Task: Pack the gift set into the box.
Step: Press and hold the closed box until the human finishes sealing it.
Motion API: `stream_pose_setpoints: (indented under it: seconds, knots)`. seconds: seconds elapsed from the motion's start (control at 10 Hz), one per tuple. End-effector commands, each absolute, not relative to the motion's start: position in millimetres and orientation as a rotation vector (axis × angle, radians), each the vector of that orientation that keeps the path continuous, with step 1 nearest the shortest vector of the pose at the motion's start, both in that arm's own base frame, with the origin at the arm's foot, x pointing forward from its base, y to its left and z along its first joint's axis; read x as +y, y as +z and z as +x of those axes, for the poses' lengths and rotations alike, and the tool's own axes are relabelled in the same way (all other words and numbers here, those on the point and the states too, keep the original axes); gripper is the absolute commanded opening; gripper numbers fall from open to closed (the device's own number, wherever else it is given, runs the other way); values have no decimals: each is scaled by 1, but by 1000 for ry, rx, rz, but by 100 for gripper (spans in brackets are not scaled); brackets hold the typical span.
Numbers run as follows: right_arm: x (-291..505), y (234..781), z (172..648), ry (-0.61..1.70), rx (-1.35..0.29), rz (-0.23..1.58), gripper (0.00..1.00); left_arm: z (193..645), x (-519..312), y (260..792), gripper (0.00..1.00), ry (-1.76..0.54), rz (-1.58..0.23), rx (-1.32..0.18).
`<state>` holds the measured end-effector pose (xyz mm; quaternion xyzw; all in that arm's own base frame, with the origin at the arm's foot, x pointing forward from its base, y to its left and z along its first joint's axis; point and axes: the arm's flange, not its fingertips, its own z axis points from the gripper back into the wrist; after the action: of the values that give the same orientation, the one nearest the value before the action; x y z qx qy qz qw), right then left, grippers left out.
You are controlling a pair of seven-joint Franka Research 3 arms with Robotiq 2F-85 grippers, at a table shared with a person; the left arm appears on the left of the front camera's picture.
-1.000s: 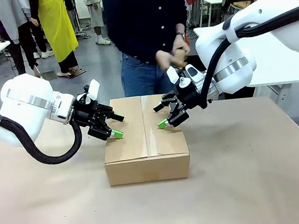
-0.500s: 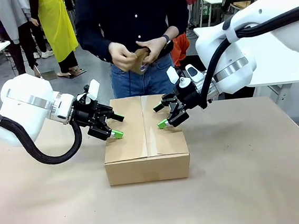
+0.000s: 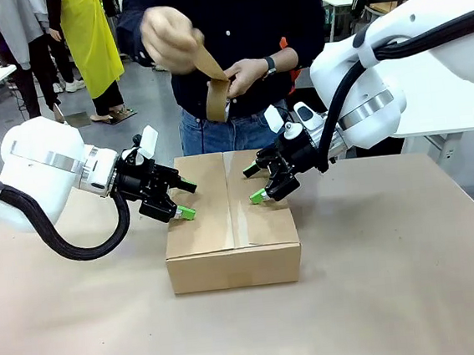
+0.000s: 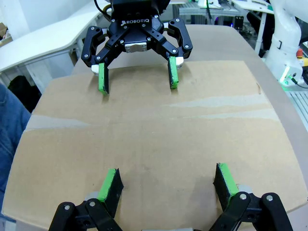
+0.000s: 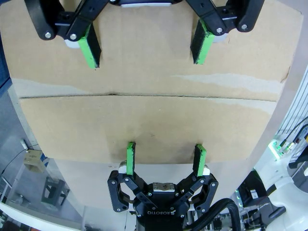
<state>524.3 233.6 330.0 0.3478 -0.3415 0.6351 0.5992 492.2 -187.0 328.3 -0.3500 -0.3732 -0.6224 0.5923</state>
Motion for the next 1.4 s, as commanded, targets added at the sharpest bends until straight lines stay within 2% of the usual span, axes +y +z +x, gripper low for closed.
stream_pose_setpoints:
  seconds: [0.0, 1.3]
  knots:
    - [234, 329, 523, 1493, -804, 800, 100, 492, -187, 326, 100, -1454, -813, -869]
    - [234, 329, 523, 1493, -804, 800, 100, 492, -187, 326, 100, -1454, -813, -869]
